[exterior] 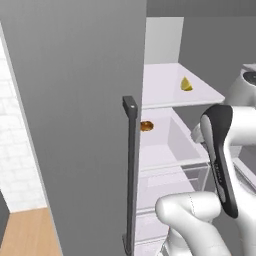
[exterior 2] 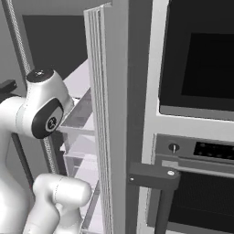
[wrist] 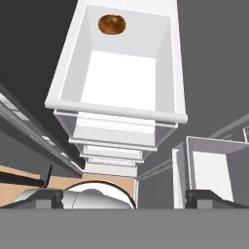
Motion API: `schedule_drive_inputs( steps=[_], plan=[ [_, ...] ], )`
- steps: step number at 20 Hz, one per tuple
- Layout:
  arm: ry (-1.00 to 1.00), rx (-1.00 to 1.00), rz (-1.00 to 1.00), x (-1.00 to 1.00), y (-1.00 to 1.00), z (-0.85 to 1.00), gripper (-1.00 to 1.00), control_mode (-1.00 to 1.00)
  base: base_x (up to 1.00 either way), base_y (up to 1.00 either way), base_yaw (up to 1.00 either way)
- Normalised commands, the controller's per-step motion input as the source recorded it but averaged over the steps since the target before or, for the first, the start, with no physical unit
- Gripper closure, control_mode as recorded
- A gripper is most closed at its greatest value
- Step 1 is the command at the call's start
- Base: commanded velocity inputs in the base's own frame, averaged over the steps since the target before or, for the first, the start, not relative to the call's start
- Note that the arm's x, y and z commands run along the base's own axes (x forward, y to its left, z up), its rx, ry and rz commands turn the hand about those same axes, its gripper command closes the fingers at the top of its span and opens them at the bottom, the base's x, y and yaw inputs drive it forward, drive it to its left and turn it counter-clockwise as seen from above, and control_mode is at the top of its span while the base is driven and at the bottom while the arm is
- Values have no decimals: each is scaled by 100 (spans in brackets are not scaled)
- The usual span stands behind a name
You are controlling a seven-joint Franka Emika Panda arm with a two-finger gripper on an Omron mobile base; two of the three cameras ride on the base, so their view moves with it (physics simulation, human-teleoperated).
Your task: Grab a lemon wedge from the fridge and one ice cube from the ice bowl, and put them in the glass of lemonade.
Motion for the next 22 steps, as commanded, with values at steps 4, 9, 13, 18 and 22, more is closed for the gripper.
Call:
schedule_drive_inputs(
  steps=[4, 9, 13, 18, 22],
  plan=[
    [0, 0, 0, 0, 0, 0, -100, 100, 22, -30, -6],
    [0, 0, 0, 0, 0, 0, -100, 100, 47, -2, -14],
    [0, 0, 0, 0, 0, 0, -100, 100, 71, 0, -16],
    [0, 0, -1, 7, 0, 0, -100, -100, 29, 1, -6],
    [-7, 3, 0, -14, 0, 4, -100, -100, 0, 0, 0]
  ],
)
